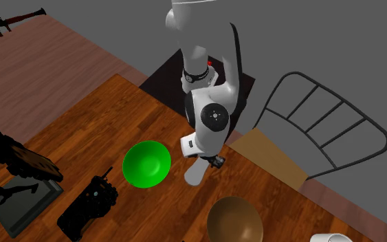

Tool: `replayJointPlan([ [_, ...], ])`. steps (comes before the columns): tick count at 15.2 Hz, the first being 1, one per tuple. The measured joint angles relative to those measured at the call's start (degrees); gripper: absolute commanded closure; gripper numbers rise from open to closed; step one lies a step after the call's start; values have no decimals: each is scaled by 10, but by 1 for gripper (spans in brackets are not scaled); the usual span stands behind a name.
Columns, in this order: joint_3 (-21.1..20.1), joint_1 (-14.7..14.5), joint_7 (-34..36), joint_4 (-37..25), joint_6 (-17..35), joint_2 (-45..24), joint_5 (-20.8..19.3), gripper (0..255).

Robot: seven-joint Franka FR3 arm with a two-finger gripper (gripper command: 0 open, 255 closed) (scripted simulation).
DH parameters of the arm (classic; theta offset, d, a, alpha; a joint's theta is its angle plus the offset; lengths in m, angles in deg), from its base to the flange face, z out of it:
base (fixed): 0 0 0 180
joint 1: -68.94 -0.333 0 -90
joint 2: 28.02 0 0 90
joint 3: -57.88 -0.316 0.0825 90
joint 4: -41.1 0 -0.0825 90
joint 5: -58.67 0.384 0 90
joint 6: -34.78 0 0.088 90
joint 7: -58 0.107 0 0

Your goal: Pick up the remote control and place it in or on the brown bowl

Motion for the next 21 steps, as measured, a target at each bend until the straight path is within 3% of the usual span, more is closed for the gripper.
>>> replayJointPlan([
  [11,-26,4,-102,-4,-92,111,139,255],
  [19,-14,-10,-143,-18,-165,178,192,255],
  [21,-22,-5,-124,-47,-174,155,174,255],
])
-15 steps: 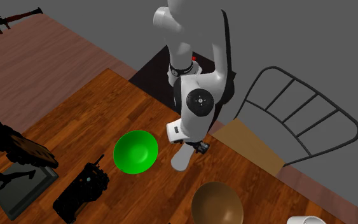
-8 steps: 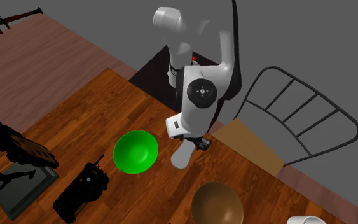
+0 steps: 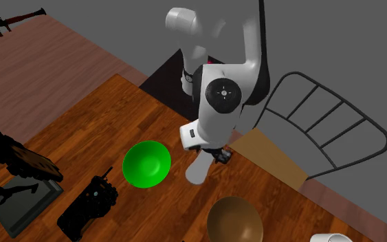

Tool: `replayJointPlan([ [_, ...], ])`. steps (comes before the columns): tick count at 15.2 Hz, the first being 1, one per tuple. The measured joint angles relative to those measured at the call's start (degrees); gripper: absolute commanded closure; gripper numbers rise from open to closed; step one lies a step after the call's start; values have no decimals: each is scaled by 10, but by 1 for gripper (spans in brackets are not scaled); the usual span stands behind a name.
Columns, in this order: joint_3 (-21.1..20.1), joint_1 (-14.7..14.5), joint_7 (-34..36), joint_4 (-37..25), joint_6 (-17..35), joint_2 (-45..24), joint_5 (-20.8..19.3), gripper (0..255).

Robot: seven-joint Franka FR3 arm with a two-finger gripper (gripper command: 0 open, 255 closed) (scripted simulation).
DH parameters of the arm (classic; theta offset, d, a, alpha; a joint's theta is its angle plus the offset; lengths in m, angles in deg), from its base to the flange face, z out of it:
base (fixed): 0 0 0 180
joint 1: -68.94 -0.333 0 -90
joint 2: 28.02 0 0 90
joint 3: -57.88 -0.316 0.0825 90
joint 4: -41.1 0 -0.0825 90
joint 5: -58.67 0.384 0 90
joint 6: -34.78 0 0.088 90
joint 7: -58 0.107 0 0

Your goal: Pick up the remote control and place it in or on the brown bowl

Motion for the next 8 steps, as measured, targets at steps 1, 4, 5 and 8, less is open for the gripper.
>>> replayJointPlan([
  [1,-8,3,19,-24,-4,-22,-18,255],
  [4,-21,5,72,-92,-19,-88,-73,255],
  [5,-22,3,91,-119,-23,-116,-96,255],
  [8,-20,-13,136,-192,-49,-179,-146,255],
])
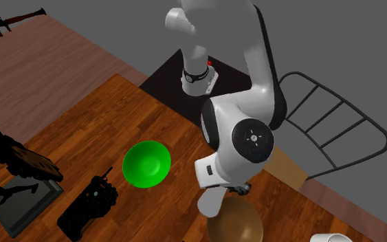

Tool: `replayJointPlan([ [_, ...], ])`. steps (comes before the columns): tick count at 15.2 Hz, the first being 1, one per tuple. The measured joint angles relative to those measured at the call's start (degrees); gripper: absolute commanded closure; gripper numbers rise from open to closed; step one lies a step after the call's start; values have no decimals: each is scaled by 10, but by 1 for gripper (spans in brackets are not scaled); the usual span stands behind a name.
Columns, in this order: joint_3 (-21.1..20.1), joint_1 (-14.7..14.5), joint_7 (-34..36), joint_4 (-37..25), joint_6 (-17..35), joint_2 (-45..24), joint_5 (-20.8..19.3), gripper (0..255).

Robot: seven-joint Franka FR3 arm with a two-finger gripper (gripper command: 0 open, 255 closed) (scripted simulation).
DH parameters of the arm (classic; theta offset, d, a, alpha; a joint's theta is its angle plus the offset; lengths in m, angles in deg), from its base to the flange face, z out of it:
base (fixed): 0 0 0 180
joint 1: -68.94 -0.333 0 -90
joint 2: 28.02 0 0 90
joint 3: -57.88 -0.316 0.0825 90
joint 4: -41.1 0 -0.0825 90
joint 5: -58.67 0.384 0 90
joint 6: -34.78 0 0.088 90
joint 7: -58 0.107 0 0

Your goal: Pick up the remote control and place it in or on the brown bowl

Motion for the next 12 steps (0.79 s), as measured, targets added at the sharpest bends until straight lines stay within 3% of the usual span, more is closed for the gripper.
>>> replayJointPlan([
  [8,31,-88,72,-252,-104,-181,-98,255],
  [12,43,-113,85,-301,-113,-227,-117,255],
])
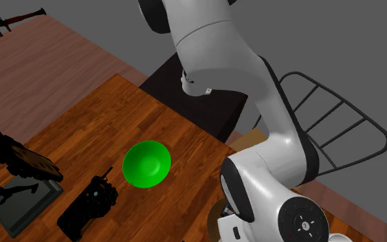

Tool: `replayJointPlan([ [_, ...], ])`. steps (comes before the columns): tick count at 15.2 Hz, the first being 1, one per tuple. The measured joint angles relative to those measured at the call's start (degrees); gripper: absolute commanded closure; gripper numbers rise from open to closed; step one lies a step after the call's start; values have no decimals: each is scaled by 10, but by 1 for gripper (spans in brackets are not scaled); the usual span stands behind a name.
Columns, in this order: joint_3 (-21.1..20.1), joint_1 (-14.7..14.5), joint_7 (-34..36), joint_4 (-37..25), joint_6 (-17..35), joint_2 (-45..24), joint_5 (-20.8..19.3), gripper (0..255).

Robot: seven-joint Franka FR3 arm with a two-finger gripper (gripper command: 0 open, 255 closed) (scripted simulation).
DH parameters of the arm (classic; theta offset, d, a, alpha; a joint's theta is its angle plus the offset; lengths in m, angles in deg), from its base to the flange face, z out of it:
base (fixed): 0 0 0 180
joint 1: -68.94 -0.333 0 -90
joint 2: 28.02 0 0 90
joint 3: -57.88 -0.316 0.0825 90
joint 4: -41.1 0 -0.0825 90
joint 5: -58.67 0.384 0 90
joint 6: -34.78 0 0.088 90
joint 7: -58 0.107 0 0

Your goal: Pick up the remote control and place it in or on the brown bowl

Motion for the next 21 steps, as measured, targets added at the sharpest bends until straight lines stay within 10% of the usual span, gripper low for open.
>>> replayJointPlan([
  [19,25,-18,22,10,64,-58,-35,255],
  [20,25,-18,22,10,64,-58,-35,0],
  [21,25,-18,22,10,64,-59,-35,0],
])
